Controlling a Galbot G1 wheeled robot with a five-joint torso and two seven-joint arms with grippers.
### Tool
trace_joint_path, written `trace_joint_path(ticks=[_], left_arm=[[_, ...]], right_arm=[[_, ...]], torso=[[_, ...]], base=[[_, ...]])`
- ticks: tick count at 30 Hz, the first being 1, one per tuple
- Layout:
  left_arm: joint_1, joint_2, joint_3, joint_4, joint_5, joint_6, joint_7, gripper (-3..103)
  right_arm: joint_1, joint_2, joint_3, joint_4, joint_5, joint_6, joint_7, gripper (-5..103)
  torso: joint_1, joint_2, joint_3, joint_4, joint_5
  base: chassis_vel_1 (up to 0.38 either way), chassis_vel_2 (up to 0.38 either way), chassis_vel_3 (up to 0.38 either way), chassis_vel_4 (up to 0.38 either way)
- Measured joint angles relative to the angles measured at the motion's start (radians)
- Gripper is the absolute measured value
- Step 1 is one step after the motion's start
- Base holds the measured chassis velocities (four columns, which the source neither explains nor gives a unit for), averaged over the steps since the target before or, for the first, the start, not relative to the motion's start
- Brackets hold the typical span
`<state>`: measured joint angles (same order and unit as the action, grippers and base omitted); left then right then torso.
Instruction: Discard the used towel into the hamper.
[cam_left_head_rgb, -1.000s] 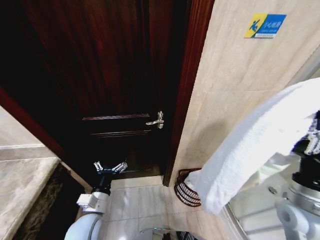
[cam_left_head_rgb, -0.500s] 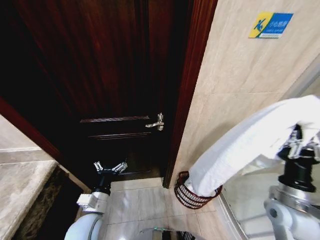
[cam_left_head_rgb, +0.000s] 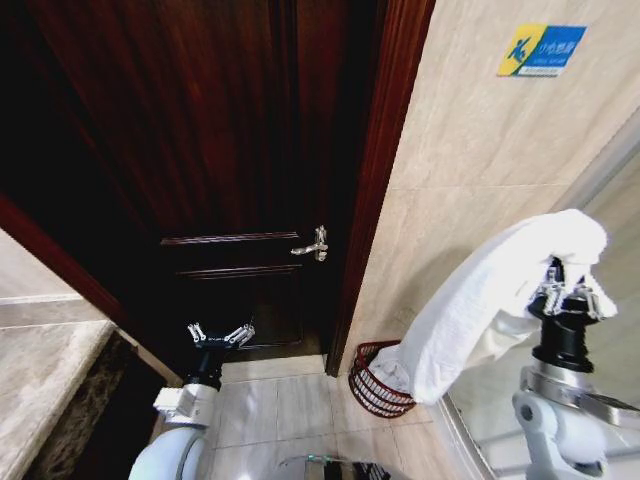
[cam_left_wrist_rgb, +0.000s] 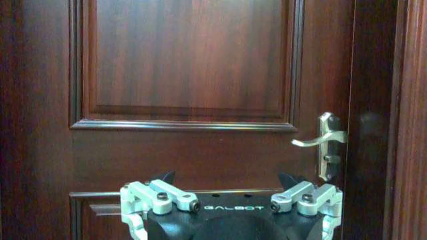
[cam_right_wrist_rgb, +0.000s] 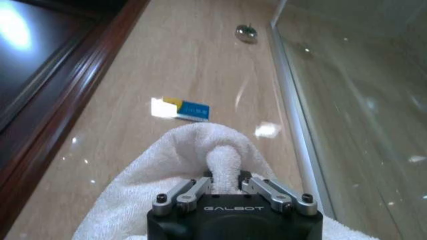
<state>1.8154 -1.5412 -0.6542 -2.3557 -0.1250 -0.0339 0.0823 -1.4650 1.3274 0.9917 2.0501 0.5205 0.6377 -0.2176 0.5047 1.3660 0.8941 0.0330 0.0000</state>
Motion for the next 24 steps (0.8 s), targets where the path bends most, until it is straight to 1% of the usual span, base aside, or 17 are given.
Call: trace_joint_path(ticks=[11,19,24], left_arm=[[0.000,0.000,0.000,0.000,0.000,0.000,0.000,100],[0.000,0.000,0.000,0.000,0.000,0.000,0.000,100],[0.000,0.000,0.000,0.000,0.000,0.000,0.000,100]], right_arm=[[0.051,-0.010,-0.036,-0.110,-0.016,0.018,-0.019,14],[0.071,0.005,-0.071,-0.198,-0.041,0.038,-0.025,14],[0.082,0.014,-0.084,-0.284,-0.063,0.064,-0.026,14]], torso=[[0.000,0.000,0.000,0.0000,0.0000],[0.000,0.000,0.000,0.0000,-0.0001],[0.000,0.000,0.000,0.0000,0.0001]], base=[[0.000,0.000,0.000,0.000],[0.000,0.000,0.000,0.000],[0.000,0.000,0.000,0.000]])
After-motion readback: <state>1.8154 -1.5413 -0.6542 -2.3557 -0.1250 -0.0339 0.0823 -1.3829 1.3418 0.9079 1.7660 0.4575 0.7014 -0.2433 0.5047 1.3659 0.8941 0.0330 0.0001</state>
